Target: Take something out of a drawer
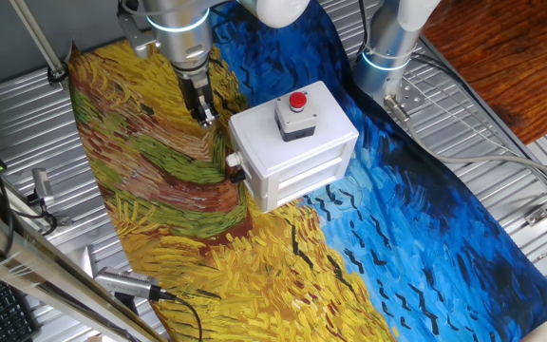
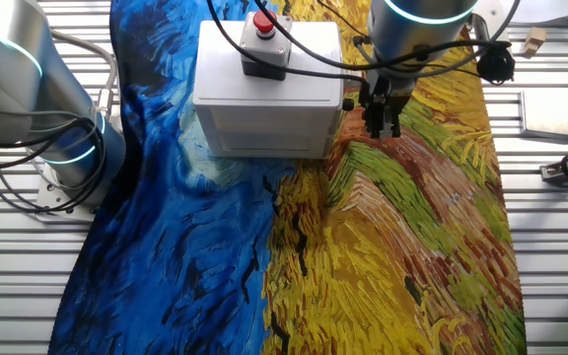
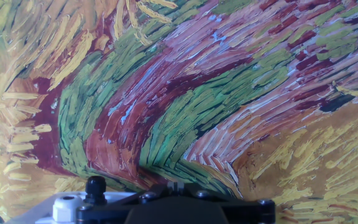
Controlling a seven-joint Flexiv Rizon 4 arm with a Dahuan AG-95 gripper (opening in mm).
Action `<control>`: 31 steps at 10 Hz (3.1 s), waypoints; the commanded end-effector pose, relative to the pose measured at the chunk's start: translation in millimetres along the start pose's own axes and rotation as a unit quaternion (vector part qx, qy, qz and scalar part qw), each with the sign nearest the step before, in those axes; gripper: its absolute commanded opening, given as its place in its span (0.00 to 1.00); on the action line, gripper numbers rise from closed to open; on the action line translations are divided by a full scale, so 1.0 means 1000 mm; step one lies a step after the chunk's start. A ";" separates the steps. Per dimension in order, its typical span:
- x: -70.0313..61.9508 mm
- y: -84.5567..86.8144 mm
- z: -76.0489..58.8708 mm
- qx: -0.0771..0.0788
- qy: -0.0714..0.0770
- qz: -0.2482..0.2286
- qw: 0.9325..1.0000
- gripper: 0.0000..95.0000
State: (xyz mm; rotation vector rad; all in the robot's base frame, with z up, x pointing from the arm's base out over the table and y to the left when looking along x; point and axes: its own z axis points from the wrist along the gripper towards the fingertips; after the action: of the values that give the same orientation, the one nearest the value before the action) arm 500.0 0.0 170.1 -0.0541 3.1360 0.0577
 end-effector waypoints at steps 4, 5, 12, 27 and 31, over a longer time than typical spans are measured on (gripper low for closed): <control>0.001 0.000 0.000 0.001 0.001 -0.044 0.999 0.00; 0.001 0.000 0.000 0.000 0.001 -0.062 0.998 0.00; 0.002 0.000 0.000 0.001 0.001 -0.118 0.993 0.00; -0.017 0.032 -0.003 -0.011 0.003 -0.013 1.000 0.00; -0.026 0.091 0.001 -0.011 0.002 0.042 0.999 0.00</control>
State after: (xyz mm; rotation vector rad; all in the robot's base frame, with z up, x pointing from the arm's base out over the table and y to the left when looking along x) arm 520.2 79.4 173.5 -0.0001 3.1470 0.0831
